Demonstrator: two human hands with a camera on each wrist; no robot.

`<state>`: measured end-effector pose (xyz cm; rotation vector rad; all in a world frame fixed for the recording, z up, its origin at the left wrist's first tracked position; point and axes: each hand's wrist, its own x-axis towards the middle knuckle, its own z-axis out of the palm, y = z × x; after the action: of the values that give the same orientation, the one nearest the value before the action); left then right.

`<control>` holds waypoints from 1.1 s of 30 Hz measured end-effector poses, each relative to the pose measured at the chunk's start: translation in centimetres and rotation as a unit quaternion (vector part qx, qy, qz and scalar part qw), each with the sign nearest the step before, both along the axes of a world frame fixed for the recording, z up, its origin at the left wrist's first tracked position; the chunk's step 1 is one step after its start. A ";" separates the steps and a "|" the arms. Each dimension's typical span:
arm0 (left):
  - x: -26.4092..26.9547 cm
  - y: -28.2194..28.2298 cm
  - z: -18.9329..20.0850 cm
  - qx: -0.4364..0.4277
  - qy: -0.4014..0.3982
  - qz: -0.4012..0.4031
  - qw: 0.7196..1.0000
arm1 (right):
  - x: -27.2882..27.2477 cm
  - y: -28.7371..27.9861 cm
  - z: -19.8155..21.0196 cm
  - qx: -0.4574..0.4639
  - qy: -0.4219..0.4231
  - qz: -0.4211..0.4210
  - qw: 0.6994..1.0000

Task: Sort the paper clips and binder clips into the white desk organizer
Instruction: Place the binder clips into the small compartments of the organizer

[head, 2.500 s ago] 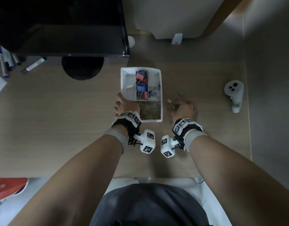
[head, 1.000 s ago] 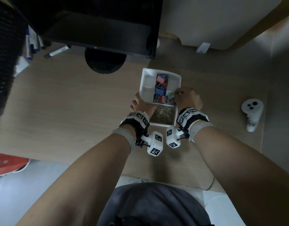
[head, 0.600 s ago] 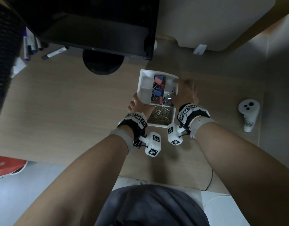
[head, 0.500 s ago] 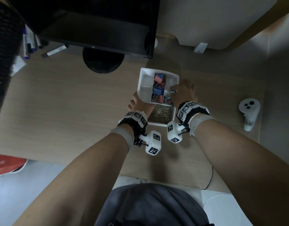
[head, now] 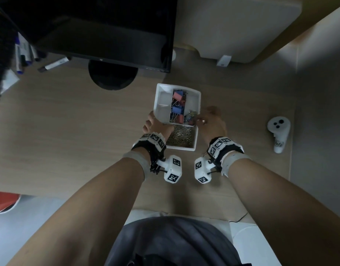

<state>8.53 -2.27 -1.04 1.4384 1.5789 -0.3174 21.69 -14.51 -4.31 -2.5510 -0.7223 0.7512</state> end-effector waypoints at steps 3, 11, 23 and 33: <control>0.1 -0.2 0.2 0.010 0.003 0.001 1.000 | 0.9 -1.9 0.0 -0.045 0.009 -0.151 0.987; 0.3 -0.3 0.0 0.013 0.031 -0.021 0.999 | 0.0 -6.6 0.3 -0.400 0.031 -0.102 0.910; -0.4 0.1 -0.6 0.007 0.003 -0.026 1.000 | -3.2 -3.4 3.1 -0.252 0.178 -0.051 0.950; -0.6 2.1 -1.1 0.024 0.031 -0.064 0.997 | -3.7 -2.6 0.0 -0.142 0.090 -0.121 0.978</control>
<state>7.92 -0.20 -2.14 1.5848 1.5565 -0.4053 17.99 -17.07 -4.34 -2.7066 -0.2526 1.0468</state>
